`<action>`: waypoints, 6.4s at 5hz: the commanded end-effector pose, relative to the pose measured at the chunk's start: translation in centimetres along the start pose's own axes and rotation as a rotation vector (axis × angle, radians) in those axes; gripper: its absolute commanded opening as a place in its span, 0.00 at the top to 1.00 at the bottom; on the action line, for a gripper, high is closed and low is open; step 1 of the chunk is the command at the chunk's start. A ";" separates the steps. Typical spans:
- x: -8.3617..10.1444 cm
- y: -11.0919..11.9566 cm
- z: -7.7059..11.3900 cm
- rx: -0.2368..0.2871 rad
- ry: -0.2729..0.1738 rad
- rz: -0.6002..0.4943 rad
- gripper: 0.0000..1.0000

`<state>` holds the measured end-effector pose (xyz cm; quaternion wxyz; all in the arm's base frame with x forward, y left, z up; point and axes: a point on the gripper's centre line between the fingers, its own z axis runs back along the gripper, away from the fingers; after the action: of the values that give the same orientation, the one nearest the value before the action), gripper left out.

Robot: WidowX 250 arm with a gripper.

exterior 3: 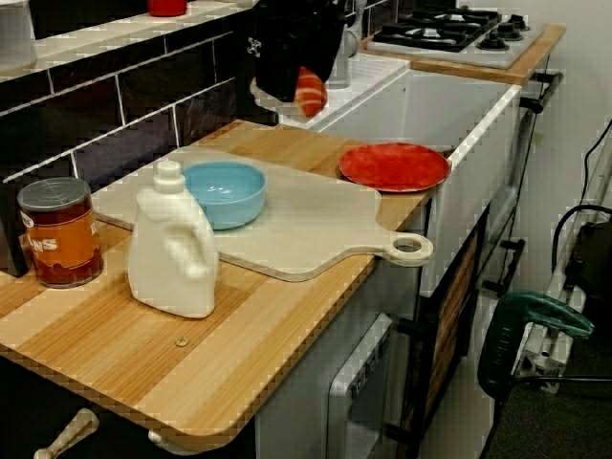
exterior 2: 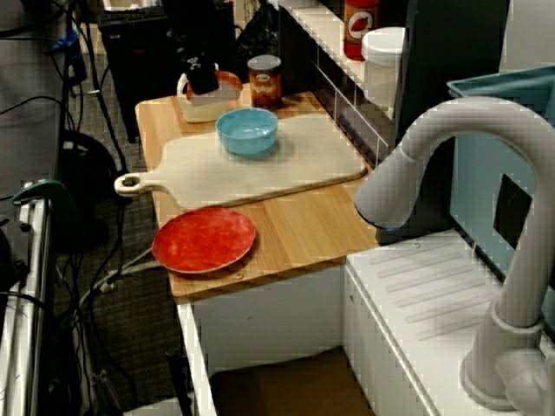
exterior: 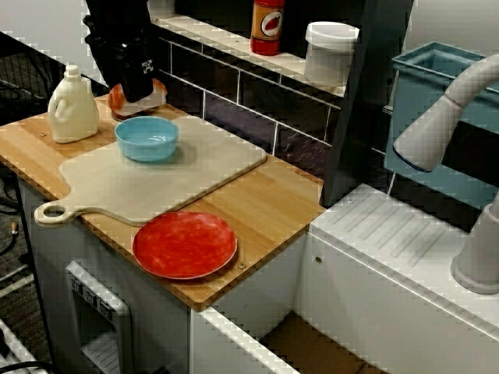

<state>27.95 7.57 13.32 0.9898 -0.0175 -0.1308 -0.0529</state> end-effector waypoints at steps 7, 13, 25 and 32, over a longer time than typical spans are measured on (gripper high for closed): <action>-3.0 -10.2 -1.8 -0.021 0.085 -0.225 1.00; -3.8 -10.8 -6.9 0.069 0.130 -0.210 1.00; 5.6 1.6 -2.9 0.138 -0.017 0.149 0.00; 3.1 1.6 -5.0 0.182 -0.010 0.045 0.00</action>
<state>32.73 7.82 7.35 0.9915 0.0619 -0.1135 -0.0165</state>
